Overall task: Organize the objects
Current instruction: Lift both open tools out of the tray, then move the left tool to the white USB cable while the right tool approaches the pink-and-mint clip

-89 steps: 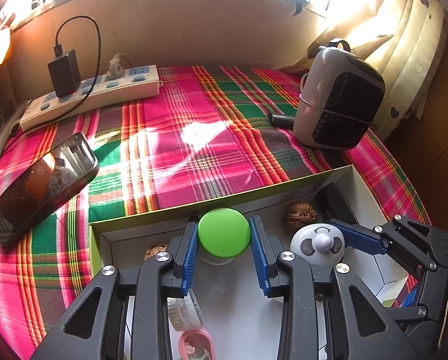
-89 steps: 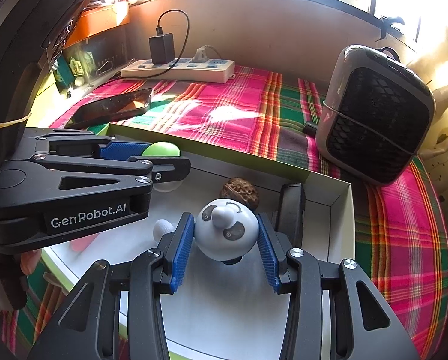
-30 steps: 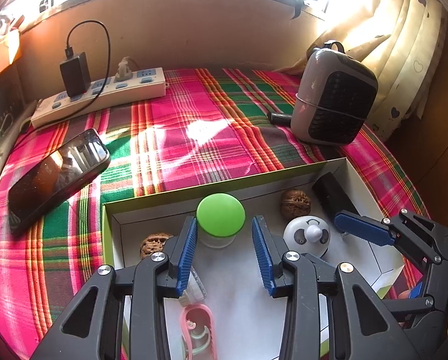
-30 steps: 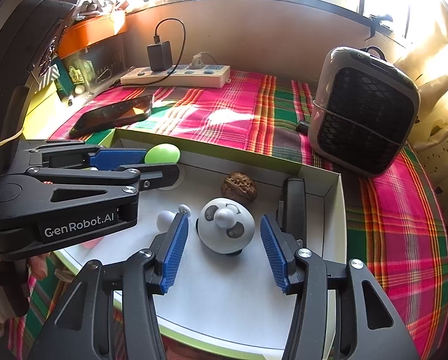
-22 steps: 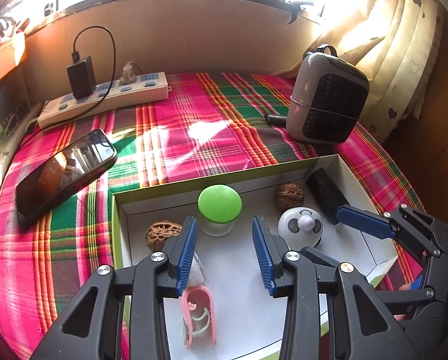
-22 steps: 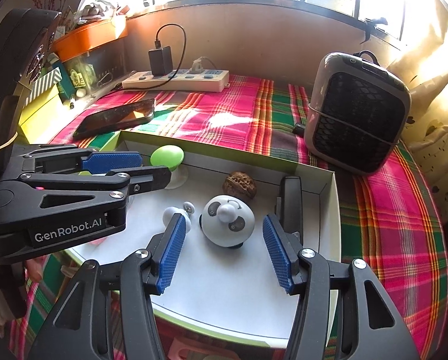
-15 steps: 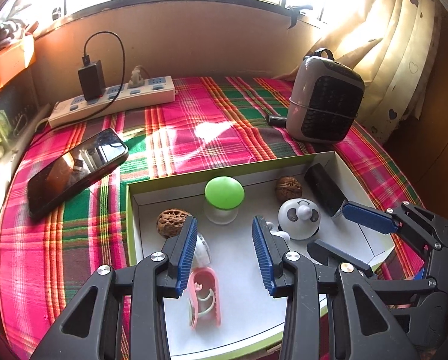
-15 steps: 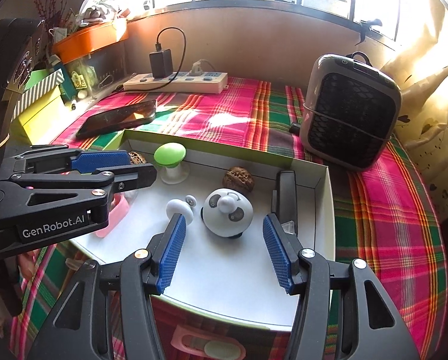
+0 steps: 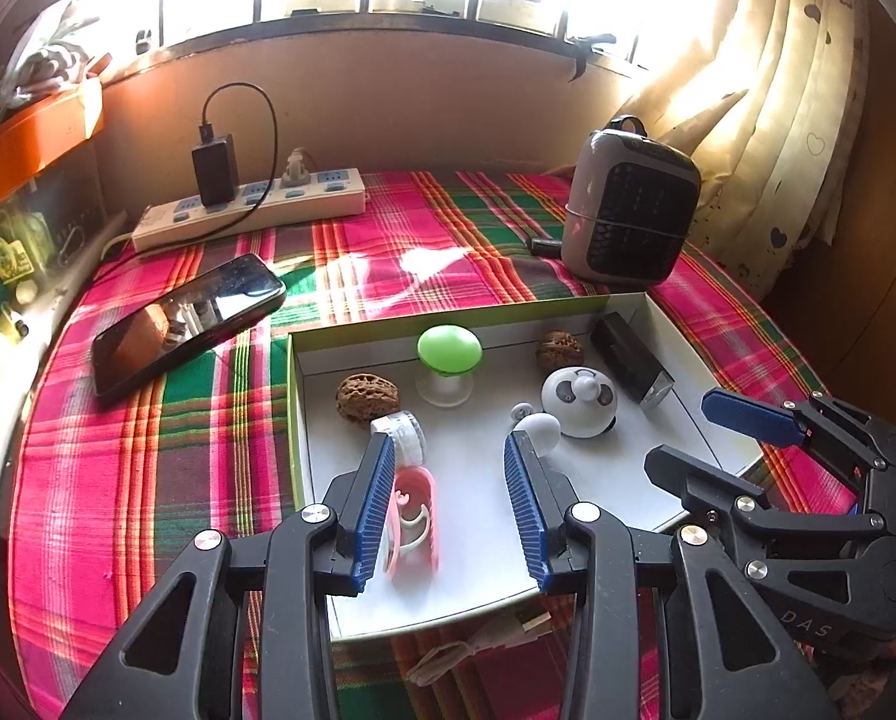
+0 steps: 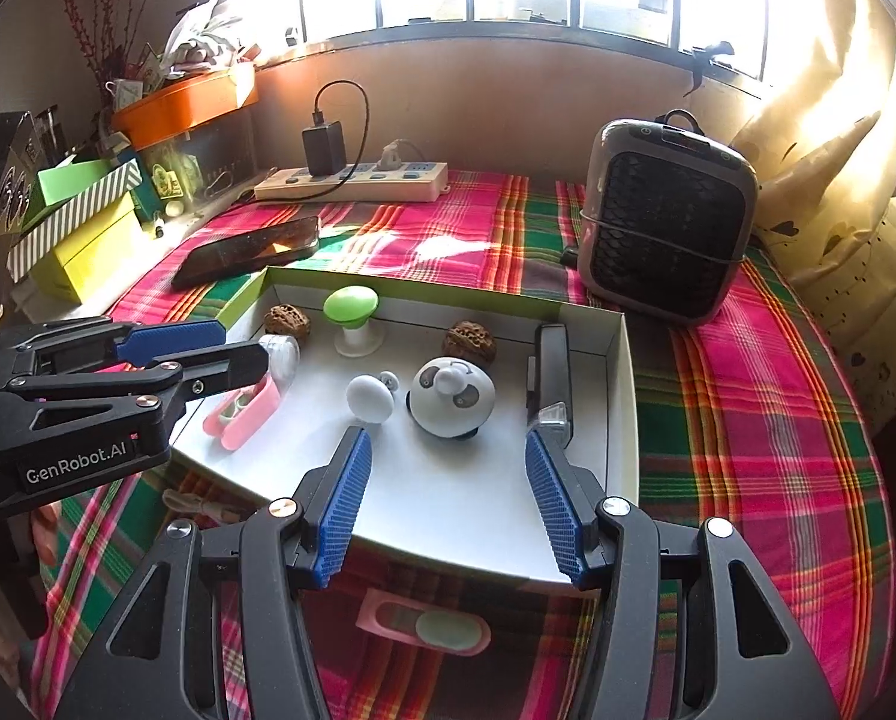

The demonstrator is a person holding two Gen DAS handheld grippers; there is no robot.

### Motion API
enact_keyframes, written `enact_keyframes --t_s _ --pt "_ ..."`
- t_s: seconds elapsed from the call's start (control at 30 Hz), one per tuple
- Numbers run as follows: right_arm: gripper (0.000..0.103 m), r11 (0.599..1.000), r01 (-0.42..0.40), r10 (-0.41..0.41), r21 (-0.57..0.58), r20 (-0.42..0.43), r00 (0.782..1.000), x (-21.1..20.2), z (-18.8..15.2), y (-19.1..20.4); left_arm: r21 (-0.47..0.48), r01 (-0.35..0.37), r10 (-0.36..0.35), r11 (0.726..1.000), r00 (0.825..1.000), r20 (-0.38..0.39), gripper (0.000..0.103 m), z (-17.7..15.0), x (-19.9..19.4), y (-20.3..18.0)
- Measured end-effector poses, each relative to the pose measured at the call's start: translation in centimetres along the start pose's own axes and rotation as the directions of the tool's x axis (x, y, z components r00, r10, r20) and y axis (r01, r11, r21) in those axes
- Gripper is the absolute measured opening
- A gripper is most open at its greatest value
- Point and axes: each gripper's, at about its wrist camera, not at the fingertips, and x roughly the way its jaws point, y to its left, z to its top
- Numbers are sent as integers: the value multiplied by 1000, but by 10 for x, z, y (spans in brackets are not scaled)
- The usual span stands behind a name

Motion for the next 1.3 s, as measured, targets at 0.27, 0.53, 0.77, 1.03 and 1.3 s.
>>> enact_keyframes --t_s 0.27,0.53,0.77,1.03,1.3 --pt "55 1000 1 -1 18 15 1000 -17 -12 -6 -53 17 -16 998 1000 19 36 -19 -19 13" --pt "55 1000 2 -3 27 20 1000 -28 -29 -11 -87 32 -29 996 999 40 36 -40 -41 23" --pt "55 999 -1 1 46 8 1000 -31 -42 -16 -80 62 -63 995 998 -4 36 -58 -38 23" --pt "55 999 -30 31 41 -24 999 -28 -52 -16 -72 106 -110 992 992 -56 36 -70 -23 20" --pt "55 997 -68 70 28 -62 996 -14 -54 -9 -60 119 -124 991 989 -87 37 -73 -10 15"
